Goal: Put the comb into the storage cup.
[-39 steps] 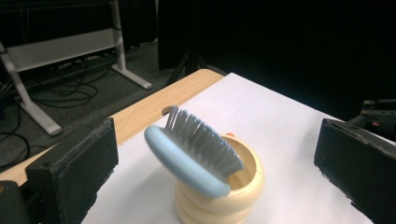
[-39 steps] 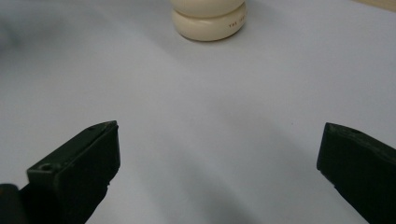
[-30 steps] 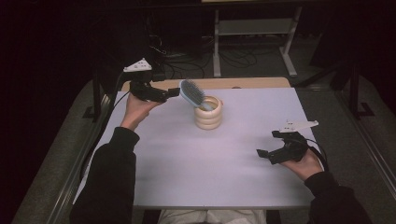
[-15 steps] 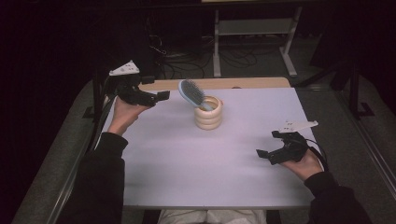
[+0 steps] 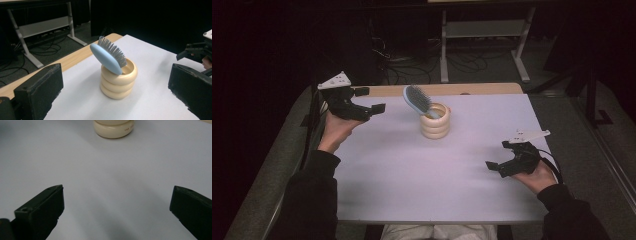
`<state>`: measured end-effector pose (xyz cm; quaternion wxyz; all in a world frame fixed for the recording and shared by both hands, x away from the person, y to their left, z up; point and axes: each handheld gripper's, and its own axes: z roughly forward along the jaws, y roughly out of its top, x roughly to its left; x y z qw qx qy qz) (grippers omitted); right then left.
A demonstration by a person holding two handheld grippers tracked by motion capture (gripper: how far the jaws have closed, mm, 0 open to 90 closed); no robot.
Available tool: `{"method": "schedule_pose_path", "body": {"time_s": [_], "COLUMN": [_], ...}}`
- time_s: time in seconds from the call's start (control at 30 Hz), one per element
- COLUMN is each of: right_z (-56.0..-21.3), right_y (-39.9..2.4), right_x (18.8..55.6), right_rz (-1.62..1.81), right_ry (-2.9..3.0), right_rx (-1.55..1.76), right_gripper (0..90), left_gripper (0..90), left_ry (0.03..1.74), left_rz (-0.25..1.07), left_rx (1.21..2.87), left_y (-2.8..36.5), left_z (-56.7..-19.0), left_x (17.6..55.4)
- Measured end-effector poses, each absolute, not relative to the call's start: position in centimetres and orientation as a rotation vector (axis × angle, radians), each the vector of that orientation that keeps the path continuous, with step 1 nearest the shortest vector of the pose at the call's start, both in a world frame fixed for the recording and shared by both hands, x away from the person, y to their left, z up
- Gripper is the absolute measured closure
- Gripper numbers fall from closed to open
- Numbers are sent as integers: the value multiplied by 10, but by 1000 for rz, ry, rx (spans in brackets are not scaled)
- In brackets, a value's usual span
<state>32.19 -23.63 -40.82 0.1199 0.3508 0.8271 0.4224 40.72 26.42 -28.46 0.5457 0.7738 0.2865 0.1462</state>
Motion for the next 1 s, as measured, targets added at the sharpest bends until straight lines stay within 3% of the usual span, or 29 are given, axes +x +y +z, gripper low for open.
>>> {"method": "schedule_pose_path", "body": {"time_s": [1.0], "right_z": [-411], "right_y": [-235], "right_x": [322], "right_rz": [1208], "right_ry": [2433], "right_rx": [1021], "right_gripper": [0], "left_gripper": [0], "left_ry": [747], "left_rz": [359], "left_rx": [1755], "left_y": [314], "left_z": [-321], "left_x": [376]}}
